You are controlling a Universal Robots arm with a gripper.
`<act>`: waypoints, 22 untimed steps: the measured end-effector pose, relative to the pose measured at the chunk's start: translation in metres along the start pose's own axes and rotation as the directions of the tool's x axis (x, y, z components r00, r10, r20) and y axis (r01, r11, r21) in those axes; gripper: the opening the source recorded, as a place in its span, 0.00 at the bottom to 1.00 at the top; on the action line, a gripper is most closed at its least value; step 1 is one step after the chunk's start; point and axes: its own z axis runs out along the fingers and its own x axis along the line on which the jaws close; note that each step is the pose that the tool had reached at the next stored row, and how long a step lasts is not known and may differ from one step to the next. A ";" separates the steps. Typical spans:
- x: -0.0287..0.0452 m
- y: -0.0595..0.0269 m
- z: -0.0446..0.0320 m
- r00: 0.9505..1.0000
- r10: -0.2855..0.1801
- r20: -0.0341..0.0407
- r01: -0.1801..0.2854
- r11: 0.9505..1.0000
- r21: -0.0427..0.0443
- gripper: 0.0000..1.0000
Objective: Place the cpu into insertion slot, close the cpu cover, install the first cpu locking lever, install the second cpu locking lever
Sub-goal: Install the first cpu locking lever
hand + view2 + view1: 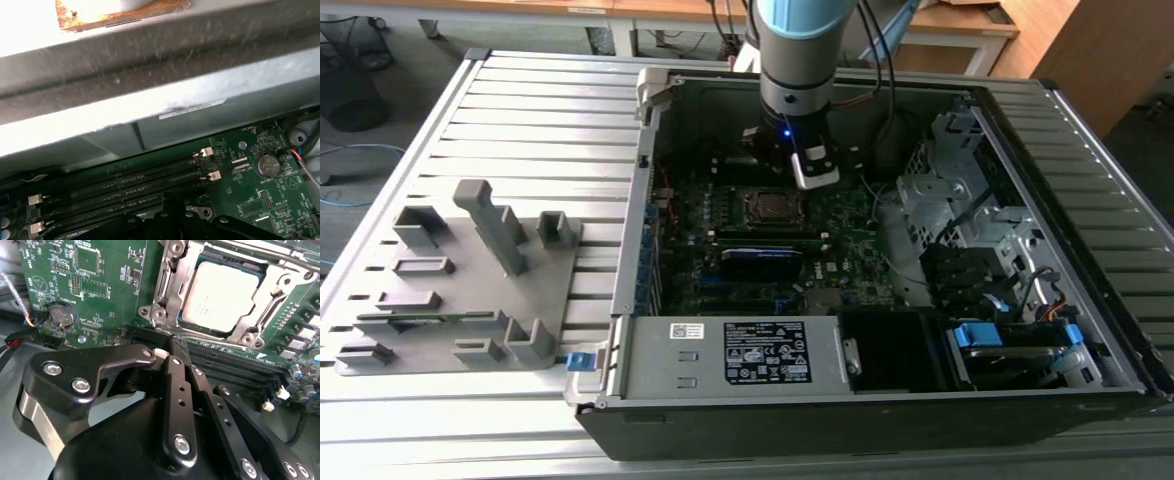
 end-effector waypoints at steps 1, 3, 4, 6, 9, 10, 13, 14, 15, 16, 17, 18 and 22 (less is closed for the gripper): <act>-0.0001 0.0004 -0.0014 1.000 0.000 0.000 0.000 1.000 0.000 0.11; -0.0002 0.0011 -0.0041 1.000 0.000 0.000 0.000 1.000 0.000 0.11; -0.0002 0.0014 -0.0049 1.000 0.000 0.000 0.000 1.000 0.000 0.11; -0.0003 0.0014 -0.0050 1.000 0.000 0.000 0.000 1.000 0.000 0.11; -0.0003 0.0014 -0.0051 1.000 0.000 0.000 0.000 1.000 0.000 0.11; -0.0003 0.0015 -0.0051 1.000 0.000 0.000 0.000 1.000 0.001 0.11; -0.0003 0.0014 -0.0051 1.000 -0.001 0.001 0.001 1.000 0.017 0.11; -0.0003 0.0014 -0.0052 1.000 -0.001 0.000 0.001 1.000 0.025 0.11; -0.0003 0.0014 -0.0052 1.000 -0.002 0.000 0.002 0.999 0.033 0.11; -0.0003 0.0014 -0.0052 1.000 -0.002 -0.002 0.002 0.999 0.043 0.11; -0.0003 0.0014 -0.0051 1.000 -0.002 -0.003 0.002 0.999 0.053 0.11; -0.0002 0.0014 -0.0051 1.000 -0.002 -0.003 0.002 0.998 0.065 0.11; -0.0003 0.0014 -0.0052 1.000 -0.003 -0.009 0.004 0.993 0.116 0.11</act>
